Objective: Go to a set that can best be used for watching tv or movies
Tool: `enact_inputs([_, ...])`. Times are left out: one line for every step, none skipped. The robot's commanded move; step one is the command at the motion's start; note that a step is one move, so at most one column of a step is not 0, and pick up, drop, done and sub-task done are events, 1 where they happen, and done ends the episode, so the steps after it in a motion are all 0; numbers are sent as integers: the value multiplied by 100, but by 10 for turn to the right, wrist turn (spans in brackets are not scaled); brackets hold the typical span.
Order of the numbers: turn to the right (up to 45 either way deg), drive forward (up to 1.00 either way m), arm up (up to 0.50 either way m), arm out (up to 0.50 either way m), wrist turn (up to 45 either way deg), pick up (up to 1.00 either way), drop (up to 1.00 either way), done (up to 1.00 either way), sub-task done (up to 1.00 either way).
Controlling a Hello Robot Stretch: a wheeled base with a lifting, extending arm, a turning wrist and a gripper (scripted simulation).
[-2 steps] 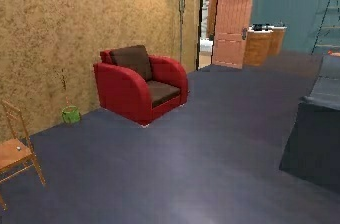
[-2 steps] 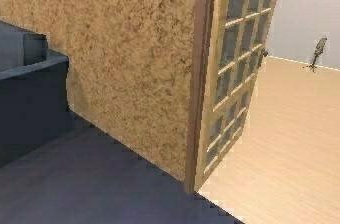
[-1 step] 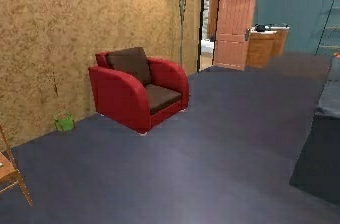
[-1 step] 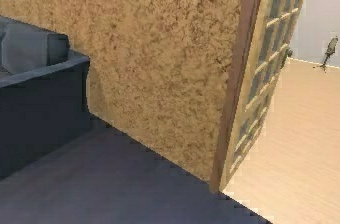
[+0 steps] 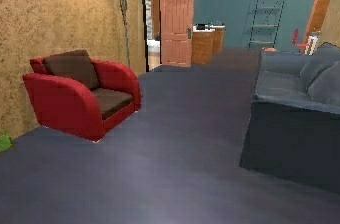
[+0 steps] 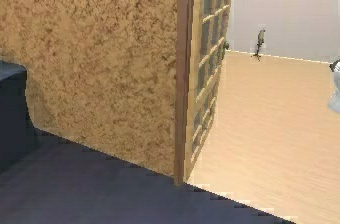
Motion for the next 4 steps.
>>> enact_inputs([0,100,0,0,0,0,0,0,0])
enact_inputs([0,50,0,0,0,0,0,0,0])
enact_inputs([90,0,0,0,0,0,0,0,0])
enact_inputs([0,100,0,0,0,0,0,0,0])
